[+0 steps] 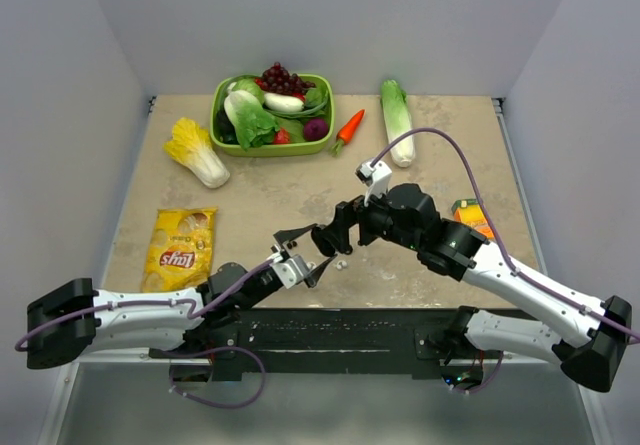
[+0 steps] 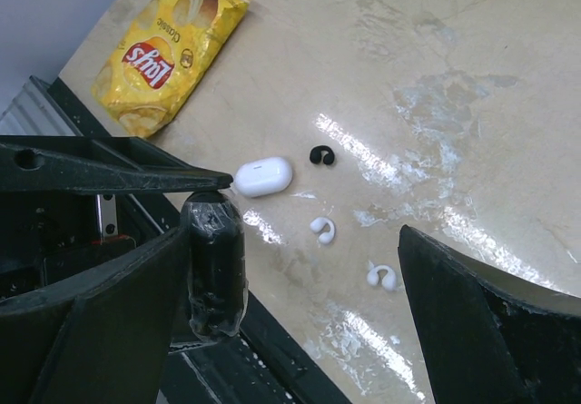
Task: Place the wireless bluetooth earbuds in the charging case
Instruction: Open the charging case.
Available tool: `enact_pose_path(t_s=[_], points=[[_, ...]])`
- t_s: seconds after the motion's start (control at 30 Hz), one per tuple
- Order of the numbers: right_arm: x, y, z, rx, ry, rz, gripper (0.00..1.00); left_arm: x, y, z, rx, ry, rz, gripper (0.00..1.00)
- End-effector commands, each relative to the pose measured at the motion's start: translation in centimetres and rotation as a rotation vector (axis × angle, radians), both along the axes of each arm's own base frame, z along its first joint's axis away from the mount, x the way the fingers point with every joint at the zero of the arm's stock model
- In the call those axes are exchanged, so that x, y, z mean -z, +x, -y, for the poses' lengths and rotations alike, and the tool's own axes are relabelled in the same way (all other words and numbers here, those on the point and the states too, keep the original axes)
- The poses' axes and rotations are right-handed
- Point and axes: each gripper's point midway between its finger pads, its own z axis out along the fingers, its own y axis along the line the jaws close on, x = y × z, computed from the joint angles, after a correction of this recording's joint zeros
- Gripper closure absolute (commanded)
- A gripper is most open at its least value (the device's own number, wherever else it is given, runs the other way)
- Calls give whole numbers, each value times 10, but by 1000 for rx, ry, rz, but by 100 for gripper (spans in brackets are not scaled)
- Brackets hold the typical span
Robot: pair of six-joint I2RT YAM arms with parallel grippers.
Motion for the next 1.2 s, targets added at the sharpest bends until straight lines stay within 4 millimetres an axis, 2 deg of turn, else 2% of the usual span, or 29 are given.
enact_pose_path(t_s=[0.0, 0.1, 0.13, 0.2, 0.27, 0.33, 0.53, 0.7, 1.0, 1.17], points=[[-3, 8, 12, 67, -11, 25, 2, -31, -4, -5, 16, -126, 29, 100], [-11, 5, 11, 56, 16, 35, 3, -28, -4, -6, 13, -121, 23, 100], [-24, 3, 11, 52, 65, 62, 5, -28, -4, -7, 11, -121, 23, 100], [-30, 1, 10, 43, 92, 73, 7, -28, -4, -7, 11, -124, 23, 100], [-43, -2, 5, 9, 135, 100, 10, -28, -4, -8, 8, -128, 20, 100], [-51, -14, -6, -72, 185, 91, 15, -28, -4, -9, 7, -130, 22, 100], [-43, -22, -20, -131, 209, 26, 31, -33, -5, -14, 5, -168, 37, 100], [-38, -26, -26, -158, 229, 2, 37, -40, -8, -19, 7, -205, 50, 100], [-30, -25, -29, -164, 219, -13, 55, -43, -10, -23, 10, -220, 56, 100], [-28, -24, -30, -168, 211, -15, 58, -43, -11, -23, 16, -226, 56, 100]])
